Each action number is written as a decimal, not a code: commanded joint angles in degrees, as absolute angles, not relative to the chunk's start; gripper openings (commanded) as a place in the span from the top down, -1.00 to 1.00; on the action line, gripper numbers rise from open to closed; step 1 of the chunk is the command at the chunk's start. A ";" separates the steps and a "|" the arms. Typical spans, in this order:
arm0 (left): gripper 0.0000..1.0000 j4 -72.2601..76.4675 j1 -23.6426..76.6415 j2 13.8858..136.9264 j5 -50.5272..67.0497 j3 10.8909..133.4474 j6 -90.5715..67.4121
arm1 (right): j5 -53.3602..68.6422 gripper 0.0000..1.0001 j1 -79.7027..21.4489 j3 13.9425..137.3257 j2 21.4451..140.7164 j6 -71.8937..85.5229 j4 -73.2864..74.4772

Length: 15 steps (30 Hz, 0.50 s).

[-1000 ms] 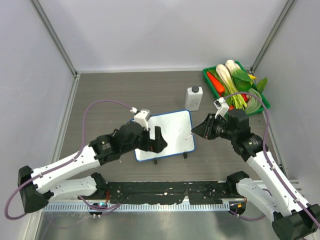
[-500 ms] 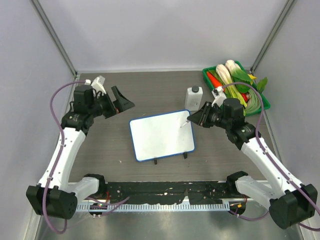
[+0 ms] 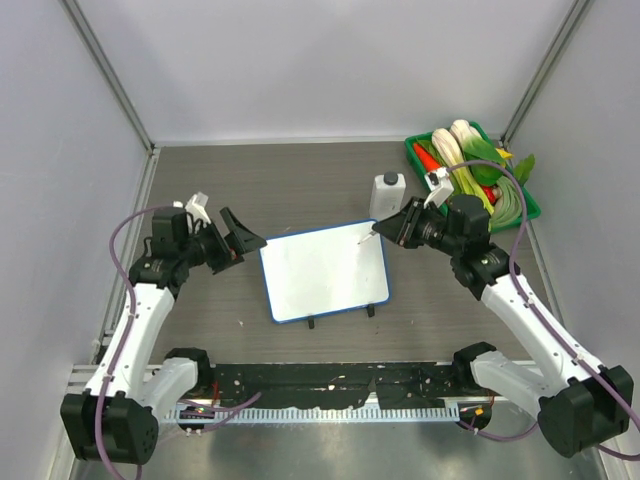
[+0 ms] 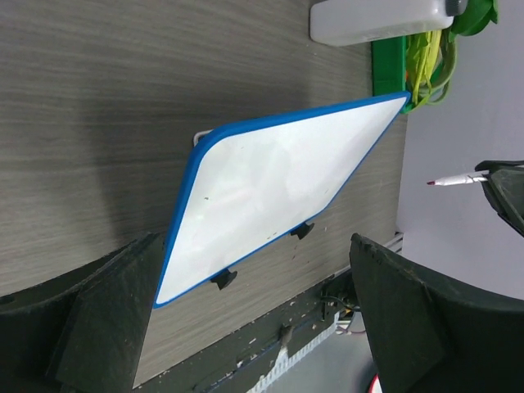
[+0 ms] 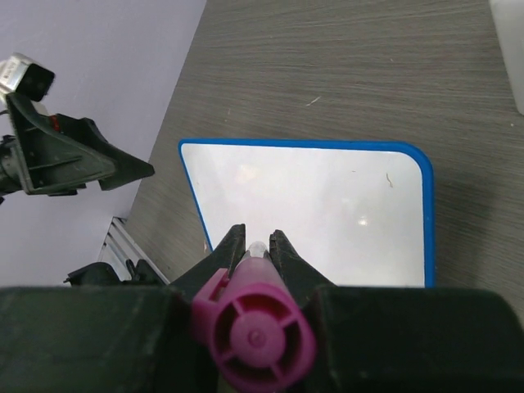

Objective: Write a sentence on the whiteboard
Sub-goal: Hold the whiteboard on the whiteboard stand.

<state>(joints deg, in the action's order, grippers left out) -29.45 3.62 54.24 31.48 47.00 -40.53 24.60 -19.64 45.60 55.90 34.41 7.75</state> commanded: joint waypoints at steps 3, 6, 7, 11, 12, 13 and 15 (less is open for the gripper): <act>-0.95 -21.81 3.43 52.82 33.83 42.29 -42.80 | 32.15 0.97 -19.16 46.40 59.84 36.56 -4.47; -0.91 -16.28 3.43 53.00 36.12 38.16 -43.50 | 34.62 0.97 -19.16 46.41 63.18 37.09 -8.34; -0.89 -14.52 3.43 53.26 37.34 36.93 -43.59 | 34.98 0.97 -19.16 46.58 64.67 37.44 -9.74; -0.81 -8.28 3.43 53.44 39.29 32.88 -44.21 | 35.77 0.97 -19.16 46.49 65.83 39.02 -12.30; -0.81 -7.48 3.34 53.09 38.33 31.91 -44.38 | 35.77 0.97 -19.25 46.49 65.83 39.02 -12.22; -0.81 -5.12 3.43 52.56 38.06 30.34 -44.91 | 35.77 0.97 -19.25 46.58 65.92 39.20 -11.78; -0.81 -0.36 3.43 52.30 37.97 27.70 -46.75 | 35.77 0.97 -19.25 45.97 66.09 39.02 -11.77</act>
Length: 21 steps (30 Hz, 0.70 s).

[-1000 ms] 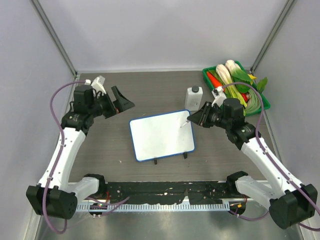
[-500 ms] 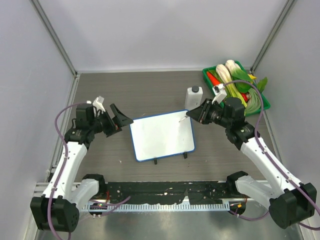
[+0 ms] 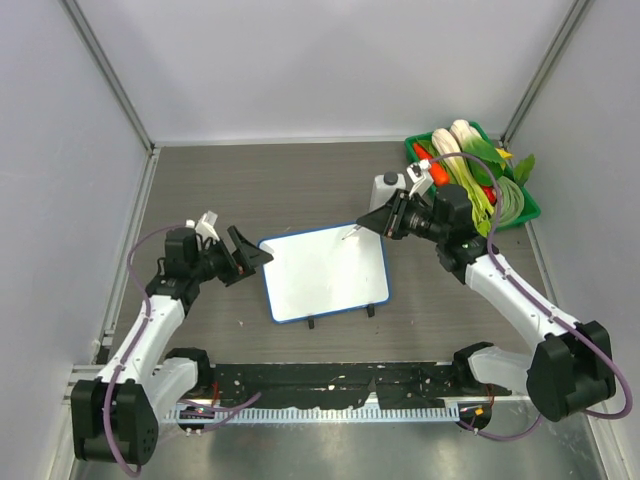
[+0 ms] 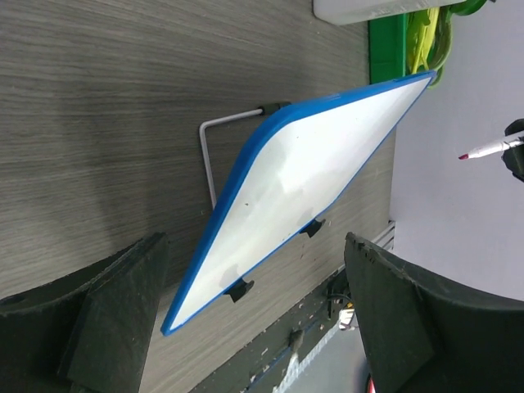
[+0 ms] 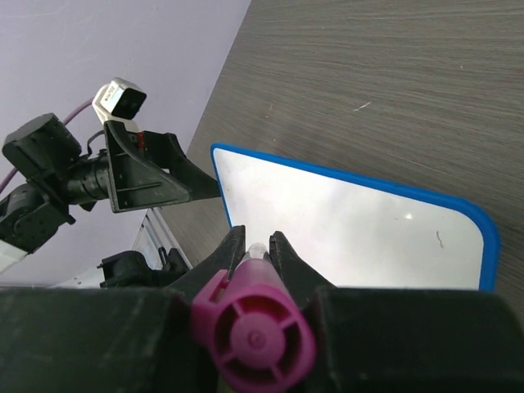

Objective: Write a sentence on the whiteboard
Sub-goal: Hold the whiteboard on the whiteboard stand.

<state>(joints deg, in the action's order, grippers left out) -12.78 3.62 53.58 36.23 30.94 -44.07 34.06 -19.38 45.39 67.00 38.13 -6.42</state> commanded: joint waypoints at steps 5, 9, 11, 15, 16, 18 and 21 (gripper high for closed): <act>-0.72 8.07 3.34 55.36 39.64 24.53 -48.25 | 35.60 0.97 -19.25 44.30 66.88 40.07 -12.04; -0.55 11.68 3.43 57.83 40.25 23.47 -47.46 | 35.33 0.97 -19.34 41.93 66.45 41.22 -13.80; -0.51 13.44 3.43 59.23 40.60 23.12 -47.37 | 34.63 0.97 -19.25 41.40 66.36 41.31 -13.62; -0.32 17.74 3.60 60.55 41.57 22.24 -47.81 | 34.89 0.97 -19.34 41.40 66.88 41.40 -13.45; -0.31 18.62 3.86 60.56 41.31 21.89 -47.81 | 34.89 0.97 -19.34 41.22 67.06 41.40 -13.45; -0.30 19.77 4.57 60.99 40.70 21.36 -47.55 | 35.16 0.97 -19.42 41.22 67.32 41.48 -13.62; -0.27 19.16 4.92 62.31 40.78 21.18 -46.23 | 35.60 0.97 -19.34 41.40 67.50 41.57 -13.80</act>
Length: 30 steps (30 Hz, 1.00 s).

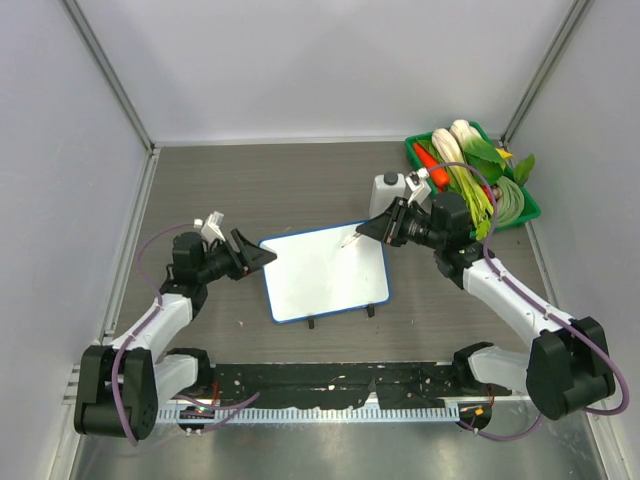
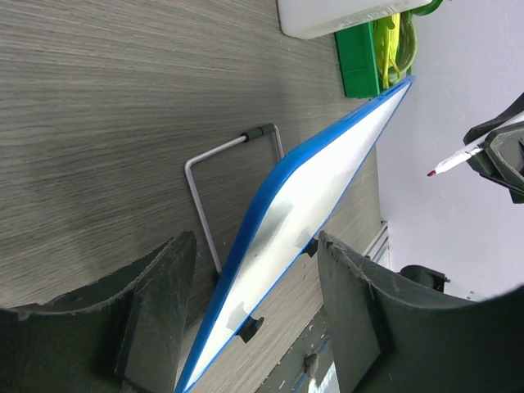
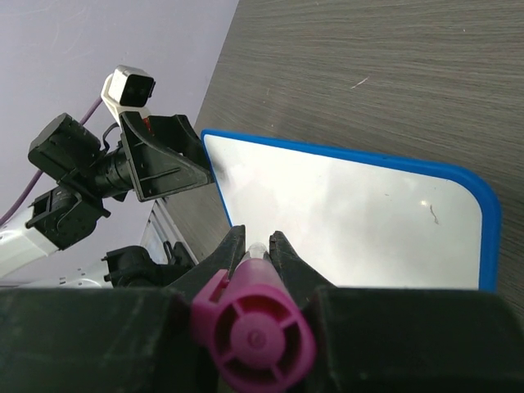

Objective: Write a sentence on the whiteboard
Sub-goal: Hold the whiteboard on the whiteboard stand.

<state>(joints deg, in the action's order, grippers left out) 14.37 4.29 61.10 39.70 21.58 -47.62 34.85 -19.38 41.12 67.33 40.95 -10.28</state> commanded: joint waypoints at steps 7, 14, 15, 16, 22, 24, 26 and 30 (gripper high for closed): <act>-0.22 21.62 8.08 63.99 41.05 20.48 -45.88 | 35.94 0.97 -19.60 40.61 67.24 42.19 -14.94; -0.22 18.11 8.61 63.37 39.73 21.45 -43.86 | 36.38 0.97 -19.95 40.69 68.47 42.45 -16.08; -0.22 18.11 8.61 63.20 39.47 21.45 -43.86 | 36.47 0.97 -20.04 40.52 68.73 42.54 -16.61; -0.22 18.02 8.70 63.11 39.29 21.36 -43.86 | 36.47 0.97 -20.04 40.34 68.99 42.54 -16.79; -0.20 16.88 8.70 62.32 38.59 21.18 -43.68 | 37.53 0.97 -20.48 40.25 69.08 43.42 -18.02; -0.18 16.70 8.61 61.44 37.97 20.66 -43.77 | 37.35 0.97 -20.57 39.90 67.95 43.33 -17.84; -0.17 15.74 8.70 60.91 38.23 20.83 -43.95 | 37.00 0.97 -20.65 39.29 66.63 43.33 -17.32; -0.17 14.59 8.61 58.89 37.71 20.13 -44.12 | 36.12 0.97 -20.65 37.97 64.78 42.28 -15.65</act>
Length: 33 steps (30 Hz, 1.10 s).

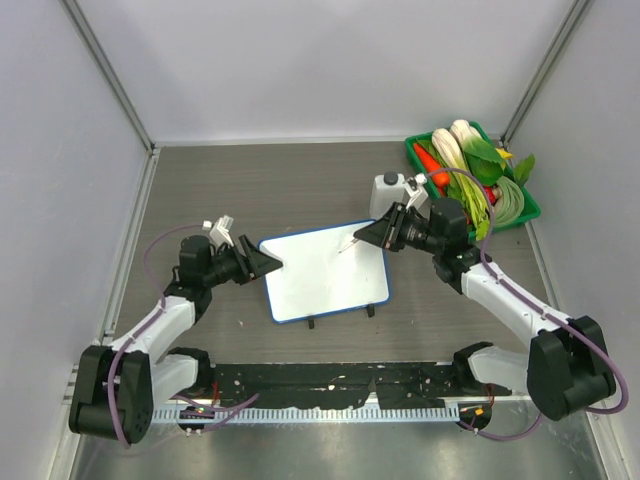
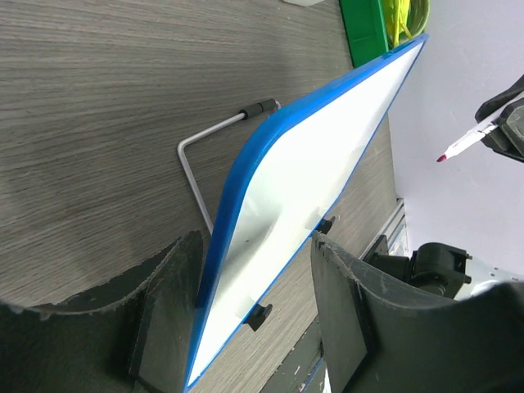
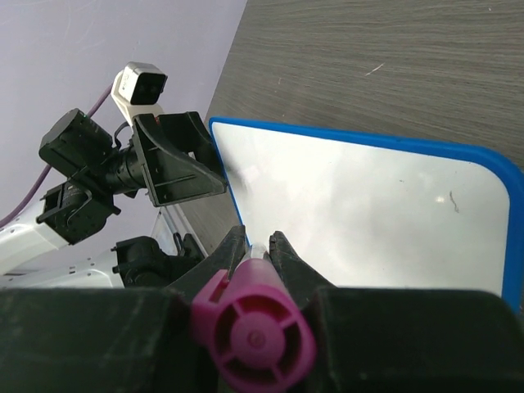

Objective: Write a sentence on the whiteboard
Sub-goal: Hold the whiteboard on the whiteboard stand.

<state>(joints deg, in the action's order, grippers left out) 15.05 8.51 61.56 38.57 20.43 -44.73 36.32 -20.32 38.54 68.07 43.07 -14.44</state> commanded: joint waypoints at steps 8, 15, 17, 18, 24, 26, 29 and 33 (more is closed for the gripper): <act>-0.17 11.95 8.61 56.34 36.83 20.13 -43.68 | 35.77 0.97 -20.74 36.39 63.81 41.84 -14.76; -0.17 11.86 8.61 57.04 37.09 20.30 -43.77 | 35.60 0.97 -21.18 36.39 64.25 41.49 -15.12; -0.17 11.87 8.61 56.78 37.00 20.30 -43.77 | 35.07 0.97 -21.36 36.39 64.25 41.13 -15.03; -0.17 11.78 8.70 56.69 37.09 20.39 -43.94 | 34.98 0.97 -21.44 36.47 64.16 41.22 -15.03; -0.17 11.34 8.61 55.63 37.35 20.74 -44.47 | 32.18 0.97 -23.73 37.44 64.07 39.56 -14.33; -0.16 11.08 8.61 55.37 37.62 21.00 -45.09 | 31.38 0.97 -24.52 38.14 64.25 39.11 -13.71; -0.16 11.51 8.61 54.85 38.23 20.83 -45.88 | 31.11 0.97 -25.48 39.28 65.12 38.76 -13.62; -0.16 11.69 8.70 54.32 38.14 20.65 -46.14 | 30.50 0.97 -26.28 40.25 66.18 38.23 -13.71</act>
